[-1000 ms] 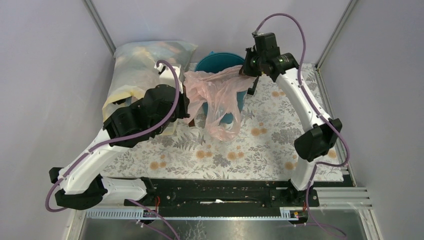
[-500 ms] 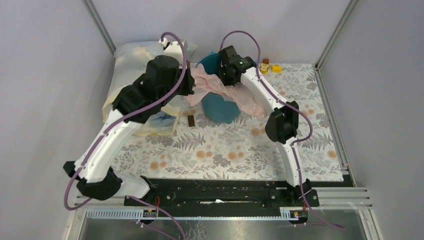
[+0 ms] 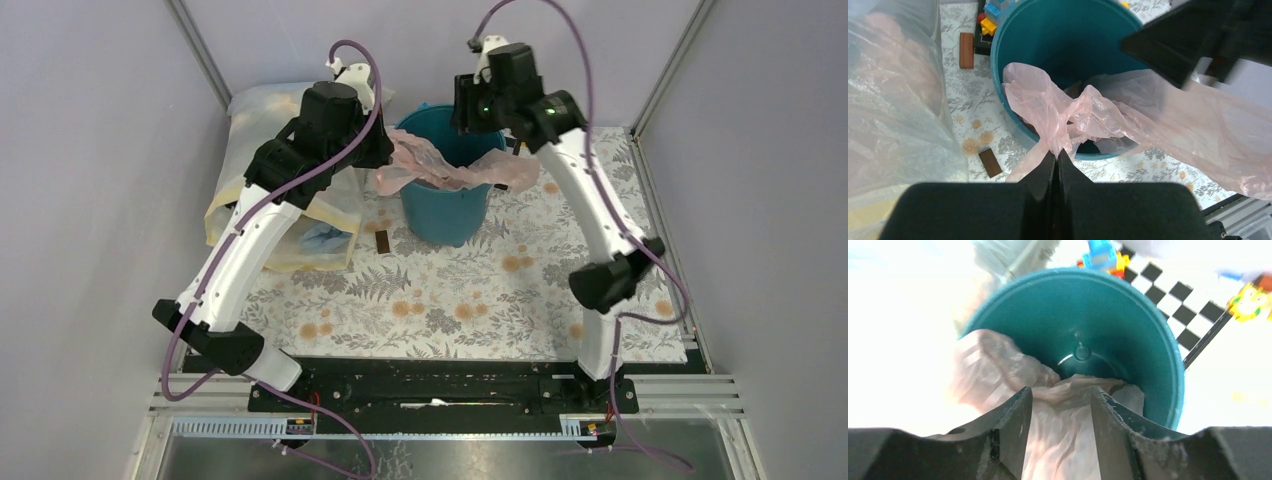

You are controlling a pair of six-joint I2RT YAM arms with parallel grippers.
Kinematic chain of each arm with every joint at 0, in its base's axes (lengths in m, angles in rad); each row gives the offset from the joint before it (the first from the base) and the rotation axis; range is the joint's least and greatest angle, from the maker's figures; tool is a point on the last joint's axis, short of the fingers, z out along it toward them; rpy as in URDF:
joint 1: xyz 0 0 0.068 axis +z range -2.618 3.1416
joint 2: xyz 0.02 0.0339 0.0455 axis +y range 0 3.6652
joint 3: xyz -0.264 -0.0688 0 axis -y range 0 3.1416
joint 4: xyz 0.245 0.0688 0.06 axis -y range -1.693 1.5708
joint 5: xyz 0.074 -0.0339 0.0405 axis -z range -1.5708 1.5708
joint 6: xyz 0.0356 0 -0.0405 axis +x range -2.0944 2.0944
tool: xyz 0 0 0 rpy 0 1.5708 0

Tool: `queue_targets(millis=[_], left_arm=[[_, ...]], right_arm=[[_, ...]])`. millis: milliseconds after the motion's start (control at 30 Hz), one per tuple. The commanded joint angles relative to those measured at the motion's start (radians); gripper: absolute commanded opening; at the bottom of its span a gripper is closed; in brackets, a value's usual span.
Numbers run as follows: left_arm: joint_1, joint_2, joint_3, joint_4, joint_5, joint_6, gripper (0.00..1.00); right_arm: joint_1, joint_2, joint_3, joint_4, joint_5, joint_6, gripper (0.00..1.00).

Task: Put the trash bags into the trash bin

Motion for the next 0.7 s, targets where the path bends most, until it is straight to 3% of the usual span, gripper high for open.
queue_targets(millis=[0,100,200,433,667], left_arm=[[0.013,-0.02,0.051,0.065,0.045,-0.001,0.0],[0.015,-0.037,0.045,0.063,0.042,-0.001,0.0],[0.016,-0.054,0.042,0.061,0.038,-0.005,0.0],[0.018,-0.071,0.051,0.044,0.041,-0.009,0.0],[0.018,-0.095,0.036,0.041,0.028,-0.009,0.0]], right_arm=[[-0.001,-0.197,-0.055,0.036,-0.124,-0.078,0.6],[-0.001,-0.292,-0.119,0.032,-0.197,-0.1,0.73],[-0.001,-0.419,-0.213,0.037,-0.263,-0.154,0.97],[0.0,-0.729,-0.614,0.174,-0.428,-0.38,1.0],[-0.001,-0.842,-0.78,0.257,-0.332,-0.45,1.0]])
